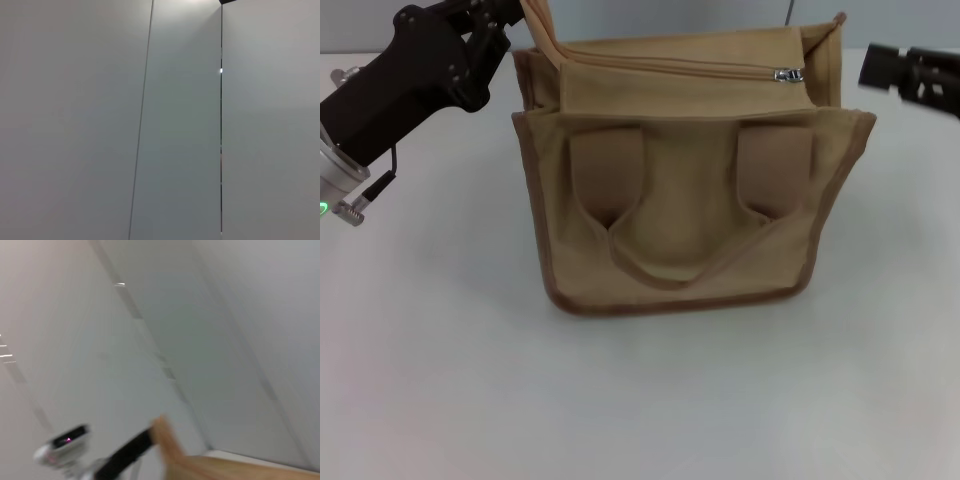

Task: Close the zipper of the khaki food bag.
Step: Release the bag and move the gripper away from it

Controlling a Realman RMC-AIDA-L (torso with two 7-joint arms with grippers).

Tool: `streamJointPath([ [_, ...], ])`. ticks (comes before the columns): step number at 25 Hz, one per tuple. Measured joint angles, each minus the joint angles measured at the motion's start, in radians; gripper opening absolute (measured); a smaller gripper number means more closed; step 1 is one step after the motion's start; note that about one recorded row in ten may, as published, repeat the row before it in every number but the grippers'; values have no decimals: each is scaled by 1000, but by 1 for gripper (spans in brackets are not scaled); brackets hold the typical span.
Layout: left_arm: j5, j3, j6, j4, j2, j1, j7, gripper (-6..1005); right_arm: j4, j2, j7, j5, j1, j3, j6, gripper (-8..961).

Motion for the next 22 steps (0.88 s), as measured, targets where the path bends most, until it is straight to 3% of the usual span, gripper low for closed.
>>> streamJointPath([
  [3, -11, 0, -17, 1, 0, -7, -5, 97, 139, -6, -254, -9, -5, -6, -111, 124],
  [8, -12, 0, -43, 1, -1, -15, -8, 106, 233, -4, -446, -111, -4, -19, -128, 336],
  [11, -12, 0, -45, 1, 1, -16, -12, 112, 268, -1, -501, -155, 1, -22, -128, 571],
  [16, -13, -1, -48, 2, 3, -19, -24, 121, 324, 27, -660, -271, 6, -24, -134, 736],
  [18, -13, -2, -48, 3, 4, -22, -30, 125, 345, 39, -723, -310, 6, -32, -133, 765],
  [22, -13, -1, -48, 5, 4, -23, -47, 133, 360, 40, -737, -319, 8, -47, -129, 808],
])
